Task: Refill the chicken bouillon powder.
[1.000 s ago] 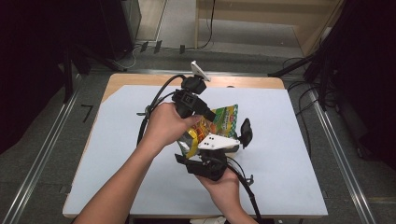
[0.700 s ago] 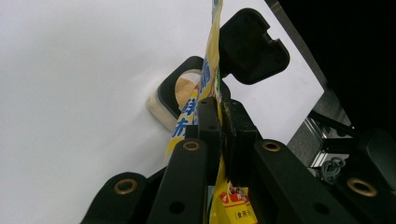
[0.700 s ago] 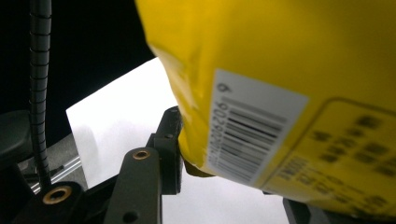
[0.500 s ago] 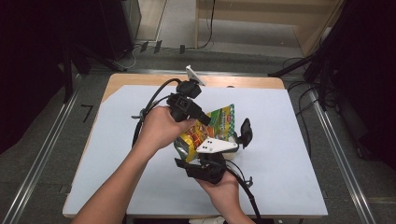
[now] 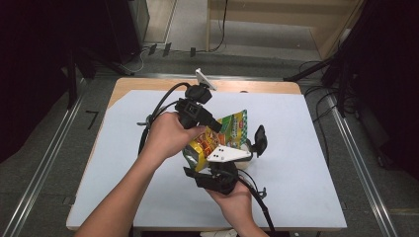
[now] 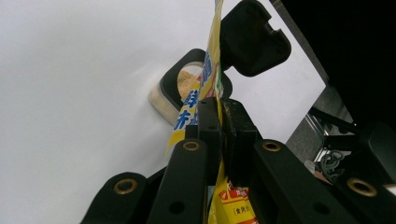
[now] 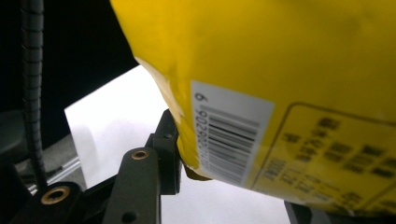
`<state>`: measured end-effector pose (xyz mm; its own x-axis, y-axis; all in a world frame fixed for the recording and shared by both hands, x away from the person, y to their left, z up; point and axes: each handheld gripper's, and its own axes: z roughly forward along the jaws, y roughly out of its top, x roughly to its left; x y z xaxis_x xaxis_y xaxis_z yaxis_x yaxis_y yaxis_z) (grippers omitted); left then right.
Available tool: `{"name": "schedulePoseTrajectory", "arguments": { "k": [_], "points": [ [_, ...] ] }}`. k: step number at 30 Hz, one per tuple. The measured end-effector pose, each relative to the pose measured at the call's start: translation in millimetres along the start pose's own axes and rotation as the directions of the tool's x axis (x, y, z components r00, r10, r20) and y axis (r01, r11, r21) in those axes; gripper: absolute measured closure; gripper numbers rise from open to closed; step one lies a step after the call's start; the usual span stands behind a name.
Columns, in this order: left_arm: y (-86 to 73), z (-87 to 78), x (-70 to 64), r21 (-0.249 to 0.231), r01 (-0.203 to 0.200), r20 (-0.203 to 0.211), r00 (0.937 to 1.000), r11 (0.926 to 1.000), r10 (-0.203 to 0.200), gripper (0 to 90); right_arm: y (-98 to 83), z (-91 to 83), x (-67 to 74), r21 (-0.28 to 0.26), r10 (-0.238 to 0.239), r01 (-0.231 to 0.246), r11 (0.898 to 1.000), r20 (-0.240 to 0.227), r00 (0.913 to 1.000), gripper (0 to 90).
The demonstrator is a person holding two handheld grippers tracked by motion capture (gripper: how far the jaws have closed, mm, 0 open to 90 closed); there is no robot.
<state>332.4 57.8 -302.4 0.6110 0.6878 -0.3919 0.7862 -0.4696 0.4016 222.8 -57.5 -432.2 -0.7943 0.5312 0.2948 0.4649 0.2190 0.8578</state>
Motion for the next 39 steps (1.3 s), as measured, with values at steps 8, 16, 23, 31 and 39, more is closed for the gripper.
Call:
{"name": "schedulePoseTrajectory", "arguments": {
  "k": [8,16,23,31,39],
  "points": [
    [4.1,-0.3,-2.6,-0.013,-0.008,-0.009,0.9999,0.9999,0.008,87.9,5.8,-2.4,-0.1,-0.014,0.014,-0.014,1.000,-0.012,0.9998,60.1],
    [10.4,4.3,-6.6,-0.003,-0.020,-0.022,0.9996,0.9998,0.020,87.8,10.7,-5.3,-2.8,-0.023,0.049,-0.050,0.998,-0.035,0.9982,60.0],
    [11.7,7.6,-7.3,0.004,-0.022,-0.017,0.9996,0.9998,0.022,87.7,8.9,-3.2,-2.9,-0.013,0.049,-0.050,0.999,-0.036,0.9981,59.9],
    [13.5,8.3,-9.0,0.004,-0.035,-0.024,0.9991,0.9994,0.035,87.7,7.6,-1.4,-2.7,-0.021,0.050,-0.051,0.998,-0.025,0.9984,58.7],
    [19.5,3.8,-14.2,-0.014,-0.054,-0.042,0.9977,0.9984,0.054,87.7,15.0,-6.6,-7.8,-0.044,0.051,-0.051,0.998,-0.021,0.9985,60.9]
  ]
}}
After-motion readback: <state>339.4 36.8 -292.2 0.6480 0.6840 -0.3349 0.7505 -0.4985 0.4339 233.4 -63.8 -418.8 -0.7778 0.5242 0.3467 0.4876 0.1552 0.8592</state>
